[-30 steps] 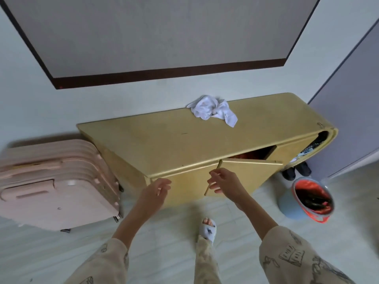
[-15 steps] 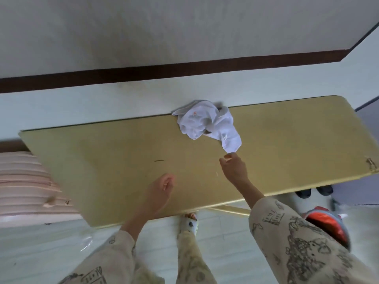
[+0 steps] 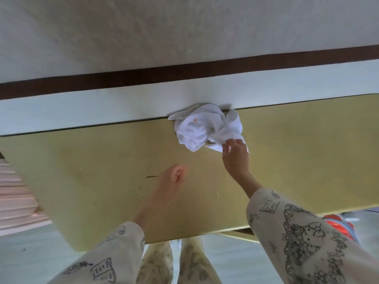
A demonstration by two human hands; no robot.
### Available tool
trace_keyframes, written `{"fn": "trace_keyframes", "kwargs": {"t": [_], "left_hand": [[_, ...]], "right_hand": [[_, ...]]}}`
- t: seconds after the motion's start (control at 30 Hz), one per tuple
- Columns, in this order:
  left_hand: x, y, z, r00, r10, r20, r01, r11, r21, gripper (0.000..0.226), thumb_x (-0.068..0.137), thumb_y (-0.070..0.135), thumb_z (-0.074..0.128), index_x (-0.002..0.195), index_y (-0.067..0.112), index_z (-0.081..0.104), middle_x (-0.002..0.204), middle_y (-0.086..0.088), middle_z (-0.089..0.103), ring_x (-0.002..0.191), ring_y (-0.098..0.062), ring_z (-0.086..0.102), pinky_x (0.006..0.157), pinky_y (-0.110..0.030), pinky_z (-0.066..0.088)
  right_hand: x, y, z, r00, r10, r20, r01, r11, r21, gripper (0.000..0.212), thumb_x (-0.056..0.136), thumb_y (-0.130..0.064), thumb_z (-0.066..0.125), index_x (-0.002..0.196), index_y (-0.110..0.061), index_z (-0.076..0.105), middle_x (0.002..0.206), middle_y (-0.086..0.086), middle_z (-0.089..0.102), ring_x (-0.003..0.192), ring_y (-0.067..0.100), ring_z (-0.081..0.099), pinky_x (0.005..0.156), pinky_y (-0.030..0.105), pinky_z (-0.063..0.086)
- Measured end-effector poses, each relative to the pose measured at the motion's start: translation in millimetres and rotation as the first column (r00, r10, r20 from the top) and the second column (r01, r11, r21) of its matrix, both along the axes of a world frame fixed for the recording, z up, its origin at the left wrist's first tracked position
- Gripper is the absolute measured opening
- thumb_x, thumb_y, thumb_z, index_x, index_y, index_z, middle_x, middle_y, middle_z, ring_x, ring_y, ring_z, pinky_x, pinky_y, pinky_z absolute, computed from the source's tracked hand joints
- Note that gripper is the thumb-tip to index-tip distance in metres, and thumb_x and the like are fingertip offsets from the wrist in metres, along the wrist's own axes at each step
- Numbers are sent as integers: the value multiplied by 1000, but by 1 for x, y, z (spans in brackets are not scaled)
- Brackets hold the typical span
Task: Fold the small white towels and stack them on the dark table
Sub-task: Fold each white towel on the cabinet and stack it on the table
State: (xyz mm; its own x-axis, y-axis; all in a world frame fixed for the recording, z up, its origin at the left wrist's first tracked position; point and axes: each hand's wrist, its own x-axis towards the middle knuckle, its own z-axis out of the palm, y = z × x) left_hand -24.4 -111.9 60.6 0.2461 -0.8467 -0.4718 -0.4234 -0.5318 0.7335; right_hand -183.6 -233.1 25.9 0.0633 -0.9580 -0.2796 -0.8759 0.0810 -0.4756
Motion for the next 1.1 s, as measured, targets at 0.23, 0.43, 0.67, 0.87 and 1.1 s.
{"fn": "trace_keyframes", "kwargs": {"t": [0.23,0.43,0.67,0.87,1.1], "left_hand": [[-1,-66,41,973,-190,129,221,929,-298,49,87,7,56,134,15,42,134,-3,44,122,-17,42,98,-25,34],[6,-82,85,917,-312,248,379,875,-301,33,88,31,57,116,15,57,117,0,57,108,-16,50,89,-22,34],[77,-48,142,906,-145,397,302,880,-366,31,80,41,59,90,12,65,77,5,61,71,-16,56,70,-22,37],[144,-6,164,876,-62,479,262,894,-363,17,91,17,55,102,7,63,101,-3,59,92,-19,55,81,-23,36],[186,35,184,856,272,441,-9,858,-513,14,88,11,58,98,4,65,97,-6,58,85,-14,51,77,-22,35]], "right_hand": [[-6,14,76,946,287,149,-245,936,-252,23,93,-4,44,100,-9,65,87,9,63,70,28,55,63,35,43],[8,17,160,894,417,162,-336,865,-372,29,87,-14,44,100,-13,70,85,2,63,67,18,57,63,29,47],[20,24,189,922,385,-38,-379,880,-286,19,93,-12,48,97,-11,66,85,2,53,75,24,54,67,32,44],[54,32,192,918,370,-144,-396,879,-264,25,92,-9,43,98,-6,67,90,7,54,87,26,54,69,29,36],[108,38,215,920,386,69,-299,804,-514,22,91,-7,48,97,-9,70,96,8,63,94,24,55,82,34,44]]}}
